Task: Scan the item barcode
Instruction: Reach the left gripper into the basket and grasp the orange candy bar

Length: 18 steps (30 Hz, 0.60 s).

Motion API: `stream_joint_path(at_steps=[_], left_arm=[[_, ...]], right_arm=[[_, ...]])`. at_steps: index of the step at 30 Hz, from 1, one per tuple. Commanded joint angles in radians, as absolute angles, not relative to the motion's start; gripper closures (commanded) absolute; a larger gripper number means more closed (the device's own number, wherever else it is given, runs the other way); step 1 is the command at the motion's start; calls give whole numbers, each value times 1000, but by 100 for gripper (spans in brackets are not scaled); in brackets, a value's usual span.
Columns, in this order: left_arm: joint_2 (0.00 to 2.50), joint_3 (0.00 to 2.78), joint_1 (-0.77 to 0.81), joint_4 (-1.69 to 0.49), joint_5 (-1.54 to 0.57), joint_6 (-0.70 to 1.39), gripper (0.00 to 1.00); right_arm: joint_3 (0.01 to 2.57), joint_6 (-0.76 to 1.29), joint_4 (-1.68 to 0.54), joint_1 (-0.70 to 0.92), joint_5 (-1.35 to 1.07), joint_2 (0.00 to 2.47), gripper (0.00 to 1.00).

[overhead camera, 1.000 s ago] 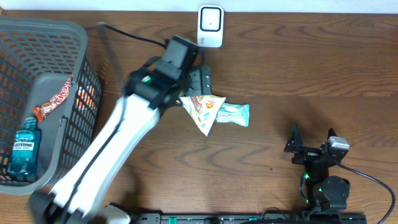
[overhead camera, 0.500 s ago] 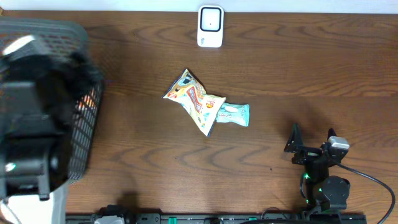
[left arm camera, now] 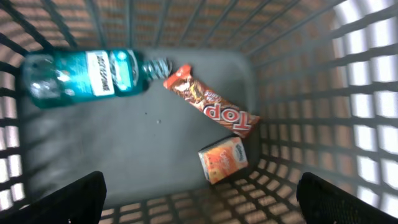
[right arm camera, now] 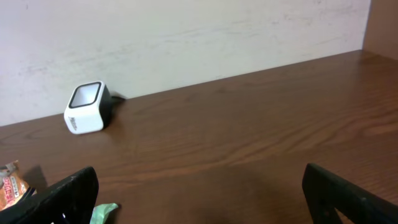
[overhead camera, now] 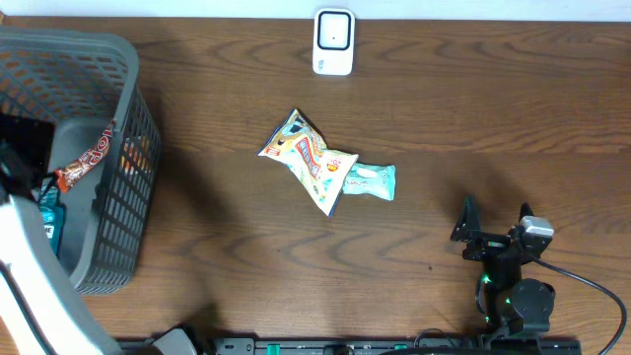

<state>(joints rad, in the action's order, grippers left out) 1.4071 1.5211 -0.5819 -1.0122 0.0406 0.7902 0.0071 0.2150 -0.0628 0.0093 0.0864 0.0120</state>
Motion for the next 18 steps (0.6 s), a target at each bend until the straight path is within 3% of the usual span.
stream_joint_path(at_steps=[1,18], left_arm=[[1539,1511,-586,-981,7,854,2],[1983,1511,-586,-681,7,859,2]], right_arm=[[6,201,-64,6,95,7,1],[6,201,-64,6,95,7,1]])
